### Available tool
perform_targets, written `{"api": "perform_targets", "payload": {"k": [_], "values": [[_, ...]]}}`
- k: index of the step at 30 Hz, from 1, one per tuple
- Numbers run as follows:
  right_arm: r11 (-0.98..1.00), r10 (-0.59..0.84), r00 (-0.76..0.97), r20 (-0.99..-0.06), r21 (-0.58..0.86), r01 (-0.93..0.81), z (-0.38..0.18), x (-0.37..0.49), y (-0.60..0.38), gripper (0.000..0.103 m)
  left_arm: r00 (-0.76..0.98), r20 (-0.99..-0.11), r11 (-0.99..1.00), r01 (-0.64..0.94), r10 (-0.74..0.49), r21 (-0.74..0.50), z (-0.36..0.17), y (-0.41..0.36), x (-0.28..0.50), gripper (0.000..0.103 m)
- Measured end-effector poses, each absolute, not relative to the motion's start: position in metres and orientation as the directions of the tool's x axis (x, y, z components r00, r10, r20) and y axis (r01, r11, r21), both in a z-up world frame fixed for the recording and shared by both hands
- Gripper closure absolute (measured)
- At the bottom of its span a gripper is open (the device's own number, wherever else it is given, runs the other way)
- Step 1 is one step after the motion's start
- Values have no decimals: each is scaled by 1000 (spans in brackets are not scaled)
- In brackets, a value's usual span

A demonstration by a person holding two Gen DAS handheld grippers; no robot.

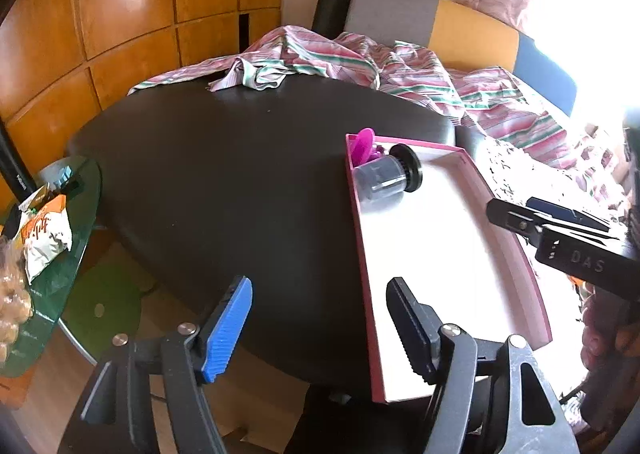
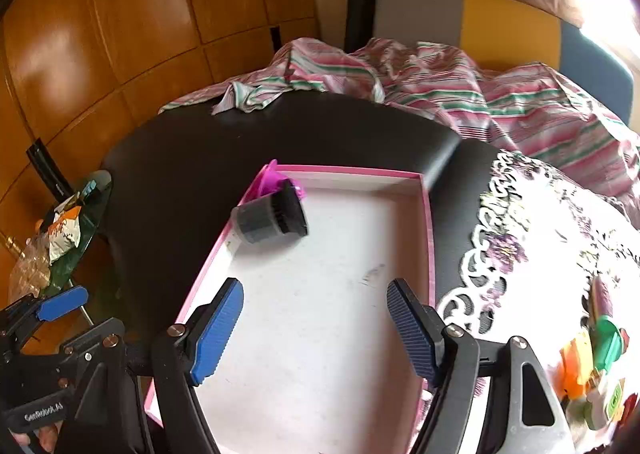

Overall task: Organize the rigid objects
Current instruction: 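Carry the cup into the tray beside the magenta toy and open the right gripper, then move the left gripper back over the toys and close on the yellow piece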

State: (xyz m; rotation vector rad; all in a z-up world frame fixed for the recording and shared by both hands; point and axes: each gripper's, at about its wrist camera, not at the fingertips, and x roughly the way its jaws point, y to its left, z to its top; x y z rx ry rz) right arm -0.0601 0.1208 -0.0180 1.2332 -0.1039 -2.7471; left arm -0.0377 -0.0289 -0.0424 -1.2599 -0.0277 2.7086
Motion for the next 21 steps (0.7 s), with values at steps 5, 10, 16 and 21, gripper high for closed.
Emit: {"api": "perform_targets", "payload": {"k": [5,10,16,21], "values": [[-992,-111,-679,-726,118,36,-9,-44,151,27,-641,-753,-985,-163,149,-56,-39,-20,-34,33],[-995,-48,-694,-718,96,-30,-1,-24,191,27,-643,-748,-978,-203,165,-41,-33,-7,-35,32],[-985,70,-693,-717,61,-163,7,3,258,27,-634,-749,-965,-259,193,-30,-30,14,-34,32],[-952,188,-674,-715,36,-304,8,26,320,27,-623,-752,-950,-313,217,-15,-29,35,-34,32]]}}
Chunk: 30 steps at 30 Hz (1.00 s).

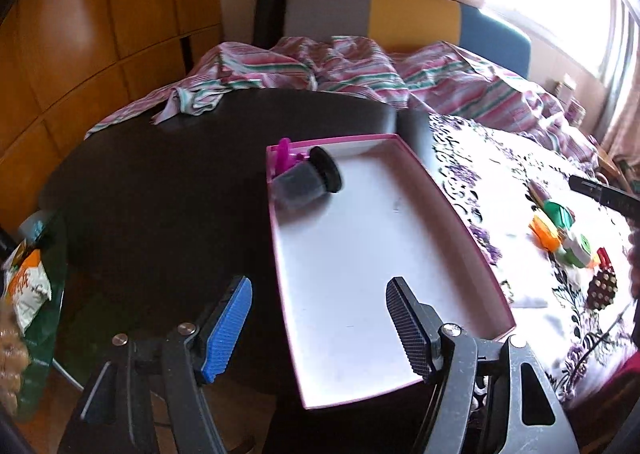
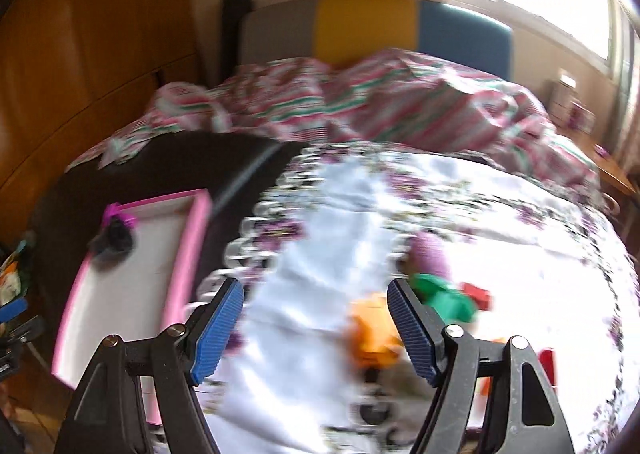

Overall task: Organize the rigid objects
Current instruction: 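Move the left gripper back over the toys and close on the yellow piece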

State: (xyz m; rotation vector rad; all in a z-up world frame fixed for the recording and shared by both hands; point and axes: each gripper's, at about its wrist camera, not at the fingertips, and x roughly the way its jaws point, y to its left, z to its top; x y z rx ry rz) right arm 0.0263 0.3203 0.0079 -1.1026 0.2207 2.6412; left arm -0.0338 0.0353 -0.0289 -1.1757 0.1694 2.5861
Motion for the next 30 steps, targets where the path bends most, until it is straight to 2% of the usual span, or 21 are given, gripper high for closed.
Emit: {"api": "perform_targets", "payload": {"k": [6,10,12,24,30], "values": [[-874,319,-638,-701,42,-484,-3,49,386,27,-611,-753,-933,-360,244,-10,-25,62,-33,32],[-797,327,-615,-718,140,-588,-14,67,422,27,-610,-751,-916,-400,253,16,-22,84,-34,32],[-771,327,-634,-701,190,-608,-10,75,431,27,-599,-755,-909,-416,266,10,-22,92,-35,32],[-674,345,-624,-701,278,-684,-11,96,455,27,-513,-767,-814,-581,385,-20,-20,178,-34,32],[-628,344,-623,-703,321,-709,-12,105,465,27,-385,-810,-739,-668,442,-86,-36,234,-37,33]]}}
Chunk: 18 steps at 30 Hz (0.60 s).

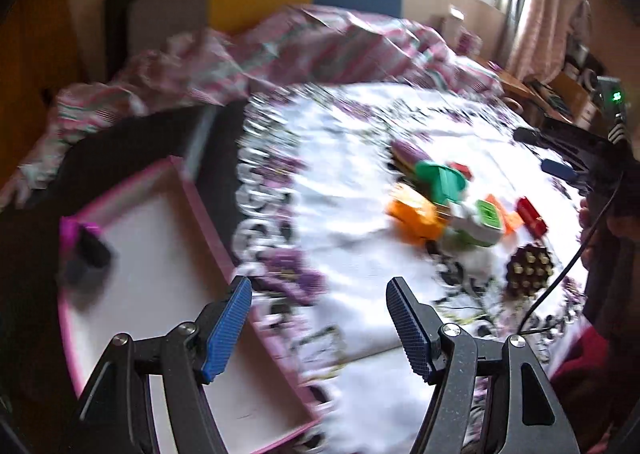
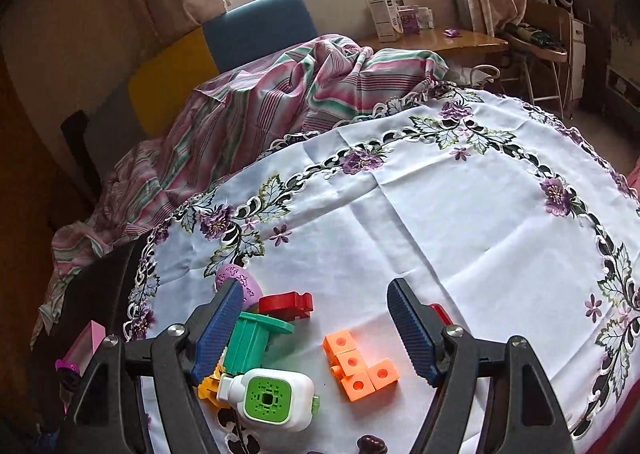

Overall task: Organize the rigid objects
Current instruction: 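Move the left gripper back over the toys and close on the yellow piece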

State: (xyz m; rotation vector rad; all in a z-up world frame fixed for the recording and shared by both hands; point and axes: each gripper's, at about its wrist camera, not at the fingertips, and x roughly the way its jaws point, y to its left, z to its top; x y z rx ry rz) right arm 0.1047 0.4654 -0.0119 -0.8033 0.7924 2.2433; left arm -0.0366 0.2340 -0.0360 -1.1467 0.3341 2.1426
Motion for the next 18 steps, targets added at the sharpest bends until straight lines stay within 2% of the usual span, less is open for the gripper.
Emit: {"api": "perform_targets", "payload": {"k": [4,11,18], "values": [[-630,328,-627,-706,331,-702,-13,102,465,27,-250,-847,-728,-652,469,-211,-52,269,-50,37],[-658,333,-625,-706,301,-691,-11,95,462,27,-142,-847,-726,-598,513,-339,-64,321,-76,42],[-648,322,-636,-701,327,-688,-12,97,466,27,-69,-857,-756,-510,511,-410,-86,360,-102,42]]}}
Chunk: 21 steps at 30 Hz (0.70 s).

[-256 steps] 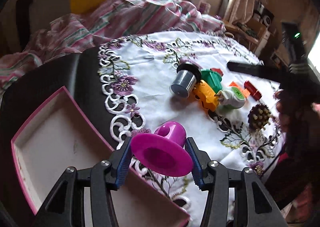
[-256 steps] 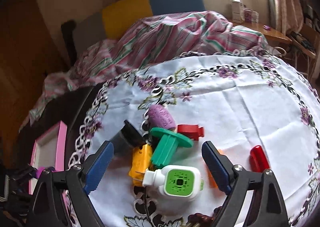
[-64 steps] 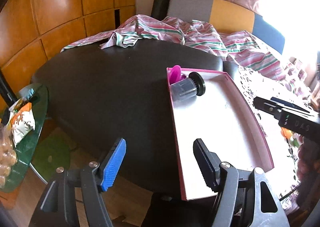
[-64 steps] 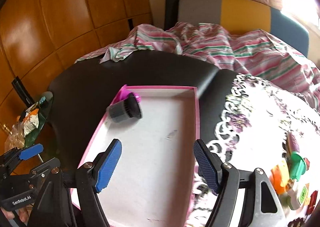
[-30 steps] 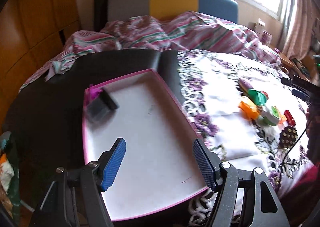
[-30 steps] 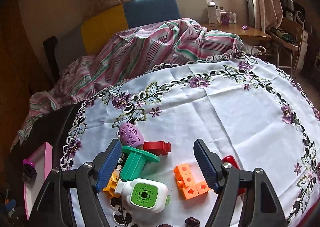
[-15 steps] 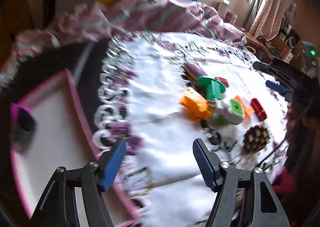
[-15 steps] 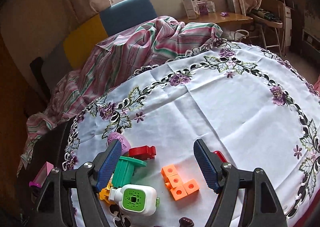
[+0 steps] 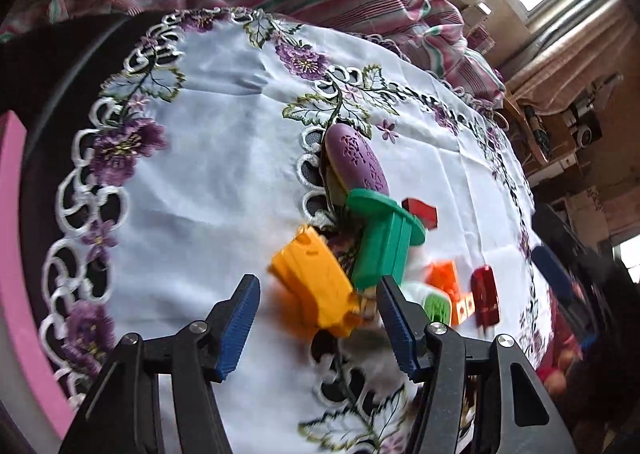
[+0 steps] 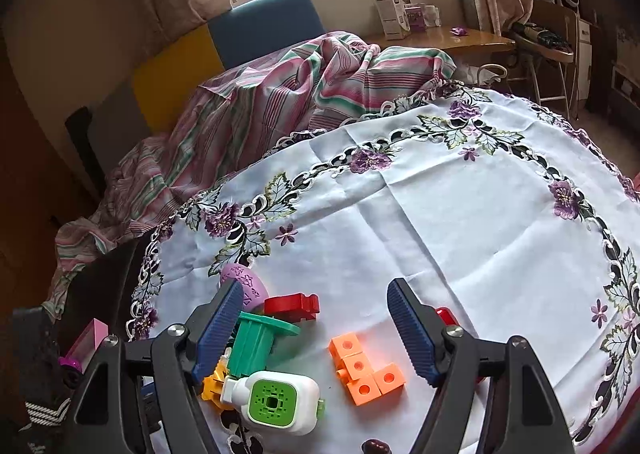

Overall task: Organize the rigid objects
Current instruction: 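Move the left gripper back over the toys and close on the yellow piece, then carry the yellow piece to the tray with left gripper while right gripper grasps white-green toy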

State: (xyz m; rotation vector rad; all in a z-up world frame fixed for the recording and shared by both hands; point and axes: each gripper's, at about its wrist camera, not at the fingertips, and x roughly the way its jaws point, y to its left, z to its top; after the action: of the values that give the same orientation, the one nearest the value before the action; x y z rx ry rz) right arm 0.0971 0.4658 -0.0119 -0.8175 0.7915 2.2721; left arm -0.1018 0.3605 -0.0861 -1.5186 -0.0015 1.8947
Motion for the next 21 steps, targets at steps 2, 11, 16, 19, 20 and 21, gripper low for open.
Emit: {"api": "perform_targets", "payload": {"k": [2,11,16,19,20,21], "values": [[-649,319,-637,-702,328,-686,-12,97,466,27,-60,-873,-775,-492,484,-396,-95,367,-109,47],[-644,315,-643,-698,341,-685,-12,99,469,27,-30,-874,-730,-564,484,-385,-102,350,-94,77],[-701,207,-679,-704,377,-605,-17,86,461,27,-70,-879,-737,-579,471,-349,-97,315,-88,77],[-776,117,-669,-734,353,-523,-24,67,441,27,-103,-879,-741,-588,466,-324,-92,297,-83,77],[-802,109,-657,-746,325,-502,-25,62,433,27,-108,-878,-742,-589,466,-321,-91,292,-81,77],[-821,103,-649,-754,303,-483,-27,60,427,27,-111,-876,-741,-590,469,-322,-89,287,-78,77]]}}
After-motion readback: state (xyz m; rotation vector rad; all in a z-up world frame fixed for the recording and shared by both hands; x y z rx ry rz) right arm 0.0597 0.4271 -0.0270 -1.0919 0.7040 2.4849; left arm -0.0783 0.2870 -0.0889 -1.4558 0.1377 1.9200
